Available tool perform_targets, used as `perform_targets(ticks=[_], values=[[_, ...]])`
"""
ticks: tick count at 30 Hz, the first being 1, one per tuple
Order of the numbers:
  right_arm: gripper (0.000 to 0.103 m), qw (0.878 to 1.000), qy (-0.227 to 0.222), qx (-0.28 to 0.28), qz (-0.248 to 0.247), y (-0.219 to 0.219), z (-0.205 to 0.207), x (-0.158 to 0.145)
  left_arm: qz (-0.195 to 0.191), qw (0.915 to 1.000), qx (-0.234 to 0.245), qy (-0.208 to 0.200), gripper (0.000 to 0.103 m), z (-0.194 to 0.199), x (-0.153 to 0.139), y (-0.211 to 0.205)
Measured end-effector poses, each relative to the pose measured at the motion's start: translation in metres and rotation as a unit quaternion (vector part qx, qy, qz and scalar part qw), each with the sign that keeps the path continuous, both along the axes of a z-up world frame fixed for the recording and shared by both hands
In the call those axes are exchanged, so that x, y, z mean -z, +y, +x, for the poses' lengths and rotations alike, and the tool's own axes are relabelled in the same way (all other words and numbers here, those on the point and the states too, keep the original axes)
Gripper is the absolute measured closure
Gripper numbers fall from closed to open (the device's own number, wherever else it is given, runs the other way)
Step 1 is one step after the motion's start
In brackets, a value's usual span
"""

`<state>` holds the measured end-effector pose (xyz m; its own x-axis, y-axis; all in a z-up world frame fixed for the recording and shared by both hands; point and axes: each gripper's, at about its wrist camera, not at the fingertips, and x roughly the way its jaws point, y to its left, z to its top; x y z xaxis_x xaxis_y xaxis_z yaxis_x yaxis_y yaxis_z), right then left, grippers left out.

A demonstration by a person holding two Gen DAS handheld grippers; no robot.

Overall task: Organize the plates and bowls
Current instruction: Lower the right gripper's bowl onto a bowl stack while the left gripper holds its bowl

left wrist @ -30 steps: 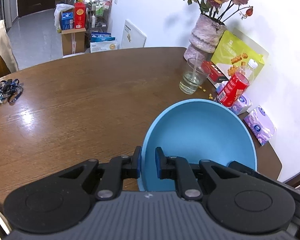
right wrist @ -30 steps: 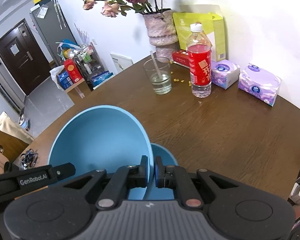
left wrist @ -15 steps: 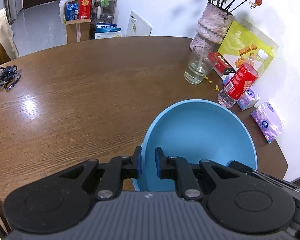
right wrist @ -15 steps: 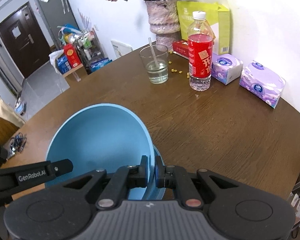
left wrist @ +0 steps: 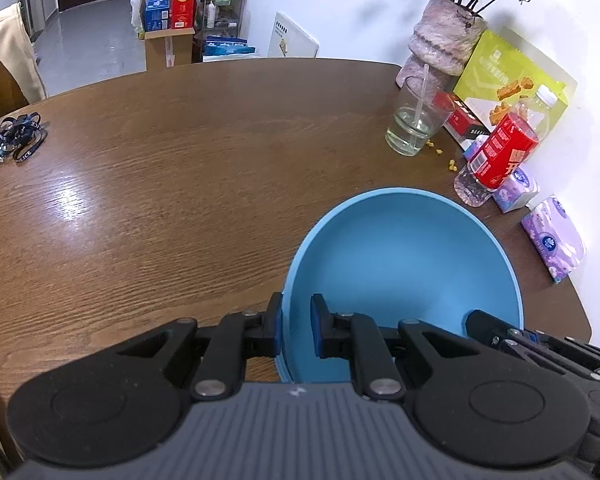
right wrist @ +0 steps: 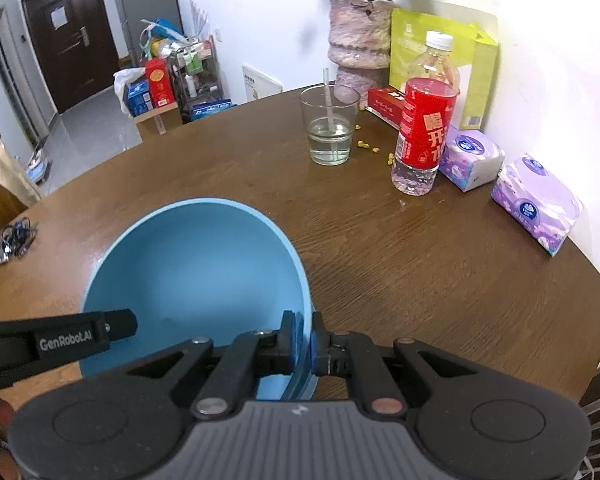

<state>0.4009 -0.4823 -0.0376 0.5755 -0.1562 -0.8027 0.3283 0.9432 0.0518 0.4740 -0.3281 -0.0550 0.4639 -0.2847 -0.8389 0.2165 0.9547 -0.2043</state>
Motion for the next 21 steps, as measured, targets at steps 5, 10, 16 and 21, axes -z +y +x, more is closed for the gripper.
perform_targets(ticks=[5, 10, 16, 21], values=[[0.096, 1.0, 0.004, -0.013, -0.011, 0.002, 0.003, 0.005, 0.003, 1.0, -0.005, 0.001, 0.089, 0.001, 0.003, -0.002], [0.096, 0.999, 0.008, -0.026, -0.024, 0.005, 0.004, 0.009, 0.013, 0.9999, -0.008, 0.004, 0.089, 0.001, 0.007, -0.006], [0.096, 0.999, 0.012, -0.035, -0.033, 0.003, 0.007, 0.012, 0.021, 0.9997, -0.01, 0.007, 0.089, 0.003, 0.01, -0.011], [0.096, 0.998, 0.018, -0.04, -0.037, 0.002, 0.009, 0.014, 0.035, 0.9993, -0.011, 0.006, 0.089, 0.002, 0.012, -0.018]])
